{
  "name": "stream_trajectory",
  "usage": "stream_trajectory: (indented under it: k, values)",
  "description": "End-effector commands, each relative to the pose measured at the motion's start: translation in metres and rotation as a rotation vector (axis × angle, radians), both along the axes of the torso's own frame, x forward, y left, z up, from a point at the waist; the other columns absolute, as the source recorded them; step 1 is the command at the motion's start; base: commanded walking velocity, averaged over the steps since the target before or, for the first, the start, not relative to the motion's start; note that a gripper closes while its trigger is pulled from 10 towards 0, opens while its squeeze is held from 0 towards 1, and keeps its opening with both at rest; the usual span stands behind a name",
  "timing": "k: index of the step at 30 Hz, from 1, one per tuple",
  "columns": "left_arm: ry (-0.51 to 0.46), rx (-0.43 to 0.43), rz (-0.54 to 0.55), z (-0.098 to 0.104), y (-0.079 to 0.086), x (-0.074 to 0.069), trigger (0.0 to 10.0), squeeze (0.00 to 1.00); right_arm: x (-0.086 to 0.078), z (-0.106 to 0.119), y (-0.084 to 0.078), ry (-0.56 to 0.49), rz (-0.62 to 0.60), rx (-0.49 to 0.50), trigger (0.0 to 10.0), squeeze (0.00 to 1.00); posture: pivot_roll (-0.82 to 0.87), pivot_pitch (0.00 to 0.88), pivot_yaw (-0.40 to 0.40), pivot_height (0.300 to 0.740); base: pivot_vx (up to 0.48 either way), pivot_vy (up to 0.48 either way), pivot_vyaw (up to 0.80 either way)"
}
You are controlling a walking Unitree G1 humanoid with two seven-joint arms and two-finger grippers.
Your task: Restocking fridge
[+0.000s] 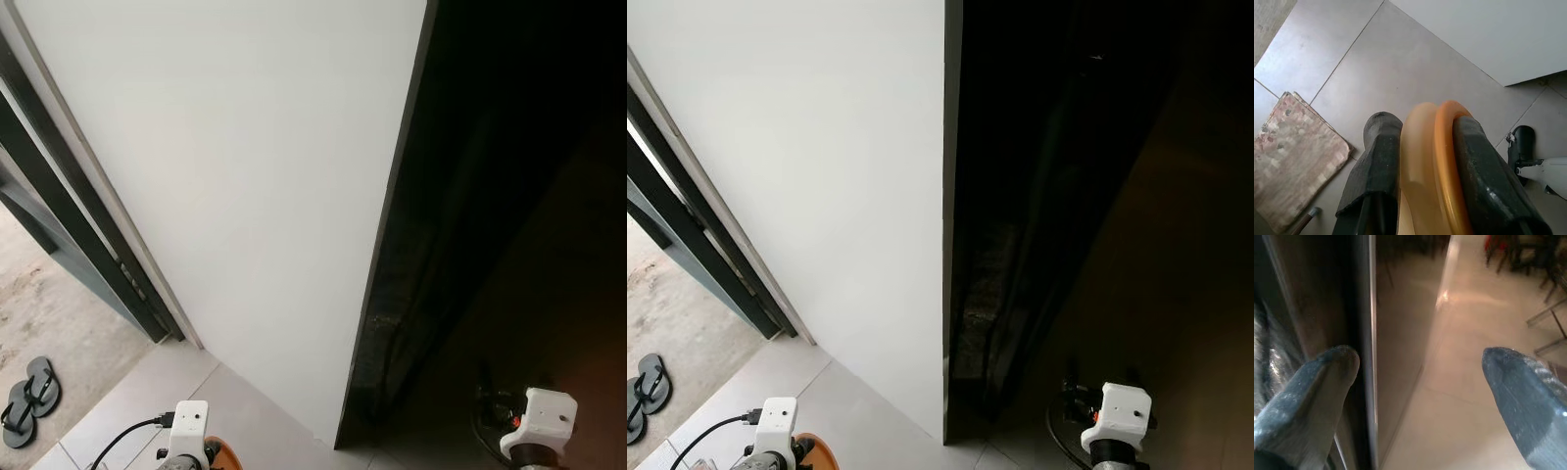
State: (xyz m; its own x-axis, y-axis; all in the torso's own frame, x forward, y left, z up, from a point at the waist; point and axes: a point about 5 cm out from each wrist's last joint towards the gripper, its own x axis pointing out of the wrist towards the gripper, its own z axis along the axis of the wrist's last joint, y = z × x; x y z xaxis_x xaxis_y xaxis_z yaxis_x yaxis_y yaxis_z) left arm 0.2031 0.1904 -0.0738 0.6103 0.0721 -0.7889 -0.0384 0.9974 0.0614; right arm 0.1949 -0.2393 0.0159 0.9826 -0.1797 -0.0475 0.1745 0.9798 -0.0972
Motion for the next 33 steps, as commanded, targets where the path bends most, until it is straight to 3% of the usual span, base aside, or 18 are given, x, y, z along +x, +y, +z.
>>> stream_trajectory:
  k: [1, 5, 7, 8, 9, 11, 15, 16, 17, 18, 24, 33]
  values:
    - [0.030, 0.005, -0.014, -0.003, 0.000, -0.005, 10.0, 0.00, 0.006, 0.013, 0.014, -0.039, 0.059, 0.025, 10.0, 0.00, -0.09, 0.042, 0.013, 0.740, 0.000, 0.000, 0.00]
    - [0.024, 0.007, -0.020, -0.002, 0.001, -0.003, 10.0, 0.00, 0.016, 0.033, 0.041, -0.071, 0.179, 0.028, 10.0, 0.00, -0.10, 0.039, 0.015, 0.740, 0.000, 0.000, 0.00]
    - [0.024, 0.008, -0.021, -0.002, 0.001, -0.003, 10.0, 0.00, 0.018, 0.035, 0.043, -0.074, 0.180, 0.035, 10.0, 0.00, -0.10, 0.039, 0.015, 0.740, 0.000, 0.000, 0.00]
    - [0.024, 0.010, -0.027, -0.002, 0.002, -0.003, 10.0, 0.00, 0.026, 0.045, 0.049, -0.095, 0.202, 0.038, 10.0, 0.36, -0.10, 0.039, 0.015, 0.740, 0.000, 0.000, 0.00]
    - [0.026, 0.012, -0.027, -0.002, 0.004, -0.004, 10.0, 0.00, 0.032, 0.050, 0.054, -0.110, 0.222, 0.051, 10.0, 1.00, -0.09, 0.036, 0.011, 0.740, 0.000, 0.000, 0.00]
    - [0.027, 0.013, -0.021, -0.003, 0.009, -0.007, 10.0, 0.00, 0.044, 0.063, 0.066, -0.129, 0.258, 0.061, 10.0, 1.00, -0.09, 0.034, 0.009, 0.740, 0.000, 0.000, 0.00]
    - [0.027, 0.011, -0.013, -0.003, 0.010, -0.010, 10.0, 0.00, 0.055, 0.069, 0.067, -0.123, 0.213, 0.010, 10.0, 1.00, -0.08, 0.035, 0.007, 0.740, 0.000, 0.000, 0.00]
    - [0.029, 0.011, -0.013, -0.004, 0.011, -0.011, 10.0, 0.00, 0.057, 0.070, 0.067, -0.123, 0.200, 0.014, 10.0, 0.18, -0.08, 0.037, 0.011, 0.740, 0.000, 0.000, 0.00]
    - [0.031, 0.011, -0.013, -0.005, 0.011, -0.012, 10.0, 0.00, 0.060, 0.071, 0.067, -0.115, 0.189, 0.012, 10.0, 0.18, -0.08, 0.038, 0.012, 0.740, 0.000, 0.000, 0.00]
    - [0.033, 0.011, -0.013, -0.005, 0.011, -0.014, 10.0, 0.00, 0.063, 0.070, 0.068, -0.106, 0.185, 0.008, 10.0, 0.00, -0.08, 0.041, 0.012, 0.740, 0.000, 0.000, 0.00]
    - [0.039, 0.009, -0.009, -0.007, 0.012, -0.018, 10.0, 0.00, 0.075, 0.080, 0.081, -0.109, 0.243, 0.004, 10.0, 0.00, -0.07, 0.041, 0.008, 0.740, 0.000, 0.000, 0.00]
    - [0.042, 0.008, -0.001, -0.009, 0.011, -0.022, 10.0, 0.00, 0.085, 0.089, 0.082, -0.144, 0.144, -0.014, 10.0, 0.00, -0.07, 0.044, 0.008, 0.740, 0.000, 0.000, 0.00]
